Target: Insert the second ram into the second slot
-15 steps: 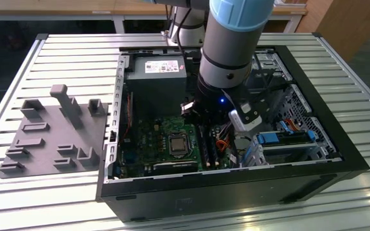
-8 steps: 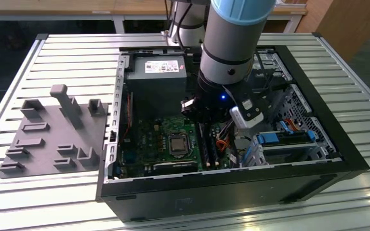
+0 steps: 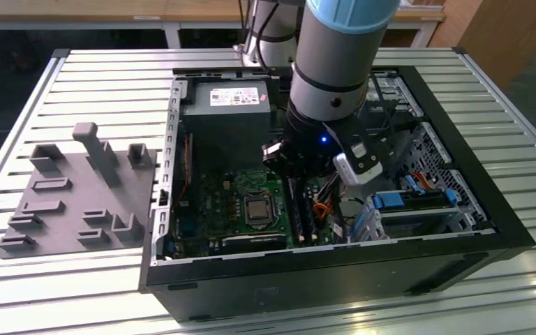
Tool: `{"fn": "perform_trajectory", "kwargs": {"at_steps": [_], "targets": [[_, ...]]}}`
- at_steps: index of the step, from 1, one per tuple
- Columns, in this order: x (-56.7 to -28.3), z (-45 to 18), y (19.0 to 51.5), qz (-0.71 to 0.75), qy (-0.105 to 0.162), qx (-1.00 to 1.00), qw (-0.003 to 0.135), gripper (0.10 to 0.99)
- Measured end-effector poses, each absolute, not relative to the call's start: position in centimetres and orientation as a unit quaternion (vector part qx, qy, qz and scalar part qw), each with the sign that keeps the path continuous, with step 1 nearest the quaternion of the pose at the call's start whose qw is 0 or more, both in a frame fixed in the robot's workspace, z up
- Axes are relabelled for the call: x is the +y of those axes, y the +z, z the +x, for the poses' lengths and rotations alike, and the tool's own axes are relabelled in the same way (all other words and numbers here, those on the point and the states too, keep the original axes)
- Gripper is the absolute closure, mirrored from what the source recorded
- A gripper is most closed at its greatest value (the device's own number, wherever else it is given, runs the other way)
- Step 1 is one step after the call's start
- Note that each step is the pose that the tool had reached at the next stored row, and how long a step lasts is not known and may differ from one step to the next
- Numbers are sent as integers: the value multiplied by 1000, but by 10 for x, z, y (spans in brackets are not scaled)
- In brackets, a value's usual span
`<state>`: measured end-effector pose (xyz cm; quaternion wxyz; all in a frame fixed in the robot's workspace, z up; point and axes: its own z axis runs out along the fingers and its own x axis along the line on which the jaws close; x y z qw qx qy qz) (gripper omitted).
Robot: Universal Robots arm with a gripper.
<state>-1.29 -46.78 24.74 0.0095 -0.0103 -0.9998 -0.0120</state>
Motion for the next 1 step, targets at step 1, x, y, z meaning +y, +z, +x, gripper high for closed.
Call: {"fn": "perform_trajectory", "kwargs": {"at_steps": [1], "targets": [[-468, -13, 247, -10, -12, -1000, 10, 980]]}}
